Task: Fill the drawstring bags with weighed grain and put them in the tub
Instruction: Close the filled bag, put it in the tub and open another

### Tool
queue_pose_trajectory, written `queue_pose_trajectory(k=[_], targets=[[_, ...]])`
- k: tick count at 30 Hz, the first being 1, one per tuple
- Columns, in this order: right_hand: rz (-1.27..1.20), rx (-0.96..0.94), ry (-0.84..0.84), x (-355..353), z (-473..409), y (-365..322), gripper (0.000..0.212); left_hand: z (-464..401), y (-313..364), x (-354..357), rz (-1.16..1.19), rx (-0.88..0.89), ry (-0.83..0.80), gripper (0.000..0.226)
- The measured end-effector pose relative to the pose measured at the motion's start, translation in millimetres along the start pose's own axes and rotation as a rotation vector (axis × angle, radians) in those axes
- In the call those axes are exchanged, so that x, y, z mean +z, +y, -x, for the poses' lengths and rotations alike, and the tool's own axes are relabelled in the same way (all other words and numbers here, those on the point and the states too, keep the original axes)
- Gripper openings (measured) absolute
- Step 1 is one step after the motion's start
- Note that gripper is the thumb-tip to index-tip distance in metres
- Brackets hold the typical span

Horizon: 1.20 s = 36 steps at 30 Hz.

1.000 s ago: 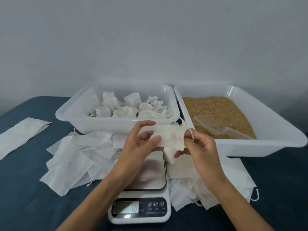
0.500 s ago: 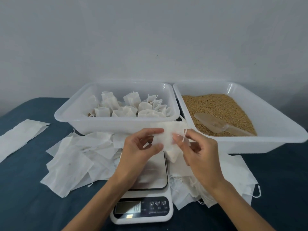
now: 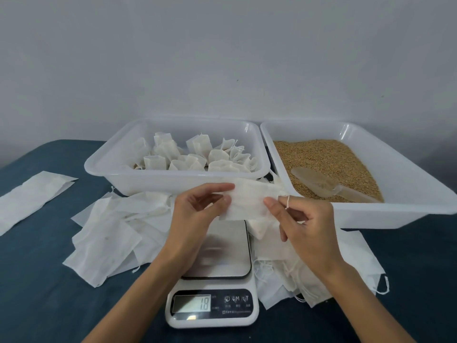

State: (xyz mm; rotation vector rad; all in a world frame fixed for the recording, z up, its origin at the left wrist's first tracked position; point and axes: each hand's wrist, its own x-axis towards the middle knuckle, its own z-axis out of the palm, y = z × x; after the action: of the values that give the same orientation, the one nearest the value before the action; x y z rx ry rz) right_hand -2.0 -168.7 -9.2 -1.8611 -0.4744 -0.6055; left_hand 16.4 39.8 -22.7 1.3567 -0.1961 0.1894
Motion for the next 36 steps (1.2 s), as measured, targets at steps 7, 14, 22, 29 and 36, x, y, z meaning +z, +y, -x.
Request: queue_pose_trajectory(k=[7,14,22,29,36], targets=[[0.011,-0.039,-0.123,4.6,0.9,1.5,0.044,-0.6,-0.2,-1.1,0.0,-0.018,0.006,0.013],[0.065,-0.09,-0.091,1.8,1.4,5.2,0.043,-3.9,4.3,-5.2,0.043,0.002,0.048,0.029],[-0.008,-0.028,-0.029,1.3,0.4,2.7,0.037,-2.2,8.4,-1.8,0.09,-0.088,-0.032,0.012],[-0.046,0.047,-0.055,2.2,0.9,0.0,0.046,2.1,10.5,-1.7,-0.146,0.03,-0.086,0.035],[-0.191,0.163,-0.005,0.1,-1.9,-10.0,0.025,3.2,13.2,-0.5,-0.081,0.015,-0.122,0.054]])
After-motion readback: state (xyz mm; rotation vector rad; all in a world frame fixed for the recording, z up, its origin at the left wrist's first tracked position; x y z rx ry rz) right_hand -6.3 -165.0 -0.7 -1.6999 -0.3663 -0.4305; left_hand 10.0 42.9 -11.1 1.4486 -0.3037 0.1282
